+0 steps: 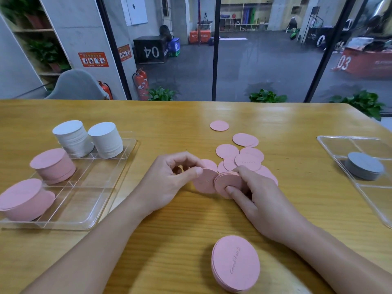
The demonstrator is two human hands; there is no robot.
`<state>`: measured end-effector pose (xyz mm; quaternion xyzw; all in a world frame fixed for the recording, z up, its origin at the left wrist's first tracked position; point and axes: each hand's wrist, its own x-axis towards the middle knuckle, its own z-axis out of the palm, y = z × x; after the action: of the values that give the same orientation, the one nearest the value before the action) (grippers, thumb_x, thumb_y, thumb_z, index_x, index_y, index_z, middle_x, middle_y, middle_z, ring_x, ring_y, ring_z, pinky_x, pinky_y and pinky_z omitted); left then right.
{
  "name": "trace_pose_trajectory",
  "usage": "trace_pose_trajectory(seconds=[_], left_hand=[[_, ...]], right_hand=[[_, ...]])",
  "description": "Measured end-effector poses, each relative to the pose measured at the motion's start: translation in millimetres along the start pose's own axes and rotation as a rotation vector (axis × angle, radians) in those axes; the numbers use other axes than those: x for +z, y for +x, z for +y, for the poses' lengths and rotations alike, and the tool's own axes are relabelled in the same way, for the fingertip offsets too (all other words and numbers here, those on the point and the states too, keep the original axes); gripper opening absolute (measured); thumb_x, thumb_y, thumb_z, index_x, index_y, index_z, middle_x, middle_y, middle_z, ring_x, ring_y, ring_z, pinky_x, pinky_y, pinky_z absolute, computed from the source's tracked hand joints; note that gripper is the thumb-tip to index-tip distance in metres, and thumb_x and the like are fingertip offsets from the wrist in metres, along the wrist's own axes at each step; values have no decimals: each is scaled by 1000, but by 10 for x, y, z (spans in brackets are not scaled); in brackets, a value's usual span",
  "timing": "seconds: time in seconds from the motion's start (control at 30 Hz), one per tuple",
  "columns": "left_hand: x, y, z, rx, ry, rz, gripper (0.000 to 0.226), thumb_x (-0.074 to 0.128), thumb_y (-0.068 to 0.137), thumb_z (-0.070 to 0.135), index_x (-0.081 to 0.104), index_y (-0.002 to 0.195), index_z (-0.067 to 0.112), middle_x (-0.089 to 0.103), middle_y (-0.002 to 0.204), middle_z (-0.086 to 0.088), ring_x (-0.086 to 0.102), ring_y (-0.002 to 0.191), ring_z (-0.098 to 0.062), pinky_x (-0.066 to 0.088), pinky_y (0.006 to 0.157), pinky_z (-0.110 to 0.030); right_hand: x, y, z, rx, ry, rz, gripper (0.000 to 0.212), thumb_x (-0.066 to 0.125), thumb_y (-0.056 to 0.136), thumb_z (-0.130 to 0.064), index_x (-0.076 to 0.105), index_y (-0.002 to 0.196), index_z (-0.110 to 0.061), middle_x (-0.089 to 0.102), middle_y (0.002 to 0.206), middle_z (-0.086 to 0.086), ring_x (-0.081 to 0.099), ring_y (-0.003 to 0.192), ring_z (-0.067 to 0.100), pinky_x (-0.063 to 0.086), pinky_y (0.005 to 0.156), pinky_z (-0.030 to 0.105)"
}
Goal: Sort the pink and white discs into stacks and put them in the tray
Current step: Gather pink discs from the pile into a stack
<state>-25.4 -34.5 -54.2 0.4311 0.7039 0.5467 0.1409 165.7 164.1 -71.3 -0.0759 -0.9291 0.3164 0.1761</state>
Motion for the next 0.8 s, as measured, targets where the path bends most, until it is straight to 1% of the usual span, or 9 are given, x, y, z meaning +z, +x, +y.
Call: trace_pose_trajectory(seconds=[0.07, 0.17, 0.3, 0.43, 0.47, 0.53, 0.57, 0.63, 0.8], left_hand=[[31, -10, 4, 7, -35, -40, 9, 73, 105, 7, 81, 103, 11, 80, 98, -5, 70, 93, -21, 53, 84, -44], [111, -12, -12, 9, -101, -94, 12, 68, 107, 1, 79, 105, 5, 79, 100, -3, 68, 89, -16, 54, 78, -36], [225, -26, 2, 28, -87, -141, 21, 61, 110, -1, 80, 106, 7, 78, 99, 2, 66, 83, -15, 55, 79, -29], [218, 86, -133, 34, 279, 80, 15, 69, 108, 24, 81, 115, 31, 75, 112, 16, 66, 102, -14, 49, 84, -27], [207, 131, -183, 8, 417, 97, 20, 71, 107, 34, 78, 125, 34, 69, 118, 19, 62, 111, -14, 47, 91, -27], [200, 208, -243, -111, 620, 49, 51, 68, 103, 55, 64, 150, 34, 57, 134, 16, 48, 129, -16, 42, 110, -31], [208, 228, -257, -160, 703, 24, 63, 65, 102, 64, 57, 156, 33, 52, 141, 13, 42, 134, -17, 38, 116, -34], [251, 235, -246, -177, 844, -11, 69, 58, 101, 72, 54, 158, 35, 47, 148, 11, 36, 138, -19, 33, 120, -37], [237, 176, -177, -191, 709, -11, 51, 71, 98, 61, 61, 143, 39, 50, 137, 17, 40, 129, -15, 37, 113, -34]], right_hand=[[-3, -5, 11, 5, 31, 40, 10, 64, 106, -36, 54, 107, -33, 64, 88, -15, 60, 85, 11, 53, 73, 41], [-4, -8, -42, -20, 31, 20, 20, 65, 106, -34, 56, 122, -41, 65, 103, -24, 61, 96, 4, 48, 77, 21], [45, -5, -74, -35, -115, -59, 8, 59, 107, -40, 54, 106, -33, 60, 95, -19, 56, 91, 4, 40, 69, 20], [46, 15, -82, -27, -127, -59, 18, 57, 107, -42, 46, 96, -33, 55, 88, -20, 54, 89, 1, 39, 69, 16], [45, 16, -86, -24, -125, -61, 19, 57, 107, -42, 45, 95, -34, 55, 88, -20, 54, 90, 1, 39, 69, 16], [44, 17, -89, -14, -117, -61, 21, 57, 107, -42, 43, 93, -35, 55, 88, -20, 54, 89, 3, 40, 69, 18], [41, 15, -91, -7, -112, -64, 22, 58, 107, -41, 42, 93, -35, 55, 87, -20, 54, 89, 4, 41, 69, 20], [36, 16, -93, -7, -96, -65, 23, 59, 107, -40, 43, 92, -34, 56, 86, -19, 54, 88, 6, 41, 69, 22], [24, 8, -92, -11, -75, -60, 18, 60, 107, -39, 49, 95, -31, 59, 88, -16, 55, 86, 8, 43, 70, 26]])
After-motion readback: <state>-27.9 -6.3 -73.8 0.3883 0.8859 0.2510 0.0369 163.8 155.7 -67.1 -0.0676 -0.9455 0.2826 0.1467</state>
